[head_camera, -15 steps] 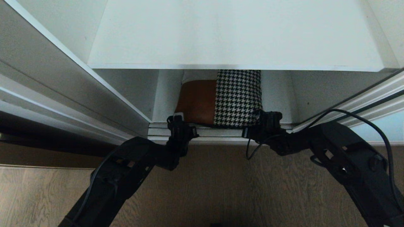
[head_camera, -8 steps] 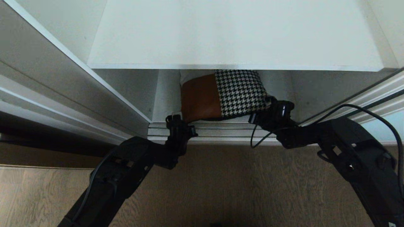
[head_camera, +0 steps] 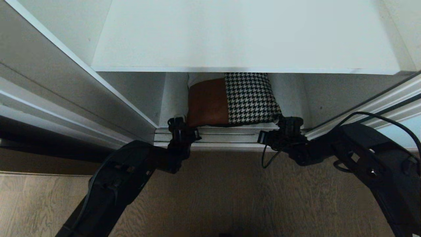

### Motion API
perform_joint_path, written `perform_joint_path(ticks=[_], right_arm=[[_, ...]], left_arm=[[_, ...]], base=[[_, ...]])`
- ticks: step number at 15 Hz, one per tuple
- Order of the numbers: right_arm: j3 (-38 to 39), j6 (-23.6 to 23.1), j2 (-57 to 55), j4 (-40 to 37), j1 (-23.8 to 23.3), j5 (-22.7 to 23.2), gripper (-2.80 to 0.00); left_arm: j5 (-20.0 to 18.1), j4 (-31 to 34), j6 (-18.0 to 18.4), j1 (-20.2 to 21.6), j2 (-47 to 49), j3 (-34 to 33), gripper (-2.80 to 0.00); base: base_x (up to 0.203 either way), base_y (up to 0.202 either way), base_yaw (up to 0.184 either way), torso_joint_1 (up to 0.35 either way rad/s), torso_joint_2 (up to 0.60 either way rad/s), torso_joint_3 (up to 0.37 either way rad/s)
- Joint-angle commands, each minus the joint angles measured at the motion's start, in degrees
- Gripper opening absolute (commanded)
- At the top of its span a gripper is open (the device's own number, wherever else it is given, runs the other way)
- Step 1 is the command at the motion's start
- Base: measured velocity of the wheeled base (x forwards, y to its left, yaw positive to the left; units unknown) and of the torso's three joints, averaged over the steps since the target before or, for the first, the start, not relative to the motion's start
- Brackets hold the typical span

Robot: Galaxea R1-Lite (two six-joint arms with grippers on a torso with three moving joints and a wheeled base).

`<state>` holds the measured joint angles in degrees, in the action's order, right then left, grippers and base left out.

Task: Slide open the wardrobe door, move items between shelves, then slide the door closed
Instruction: Place the pillow on the lower shelf

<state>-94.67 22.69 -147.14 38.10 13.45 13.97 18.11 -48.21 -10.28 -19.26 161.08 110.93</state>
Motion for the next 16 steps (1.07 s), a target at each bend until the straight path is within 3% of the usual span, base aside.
perform_joint_path(ticks=[1, 3, 7, 9, 12, 16], right_arm=[[2.8, 0.5, 2.5, 0.2, 0.2, 0.2, -2.80], [9.4, 0.4, 5.3, 0.2, 0.3, 0.8, -2.80], [17.4, 0.6, 14.8, -0.1, 1.6, 1.8, -2.80], [24.4, 0.5, 20.4, 0.0, 2.0, 1.7, -2.80], [33.3, 0.5, 27.0, 0.1, 2.2, 1.4, -2.80], [44.7, 0.5, 40.9, -0.1, 4.8, -0.9, -2.80]], left_arm=[[0.4, -1.4, -0.2, 0.0, -0.4, -0.5, -2.80], [0.7, -2.6, -0.2, -0.3, -2.0, -3.9, -2.80], [-2.0, -6.2, -1.9, -3.2, -13.9, -22.4, -2.80], [-2.8, -7.2, -2.2, -6.8, -19.6, -27.7, -2.80], [-1.4, -5.1, -1.5, -9.1, -26.7, -31.7, -2.80], [0.8, -3.4, -1.4, -9.6, -44.8, -45.6, -2.80]], base=[[0.000, 0.000, 0.000, 0.000, 0.00, 0.000], [0.000, 0.000, 0.000, 0.000, 0.00, 0.000], [0.000, 0.000, 0.000, 0.000, 0.00, 0.000], [0.000, 0.000, 0.000, 0.000, 0.00, 0.000], [0.000, 0.000, 0.000, 0.000, 0.00, 0.000], [0.000, 0.000, 0.000, 0.000, 0.00, 0.000]])
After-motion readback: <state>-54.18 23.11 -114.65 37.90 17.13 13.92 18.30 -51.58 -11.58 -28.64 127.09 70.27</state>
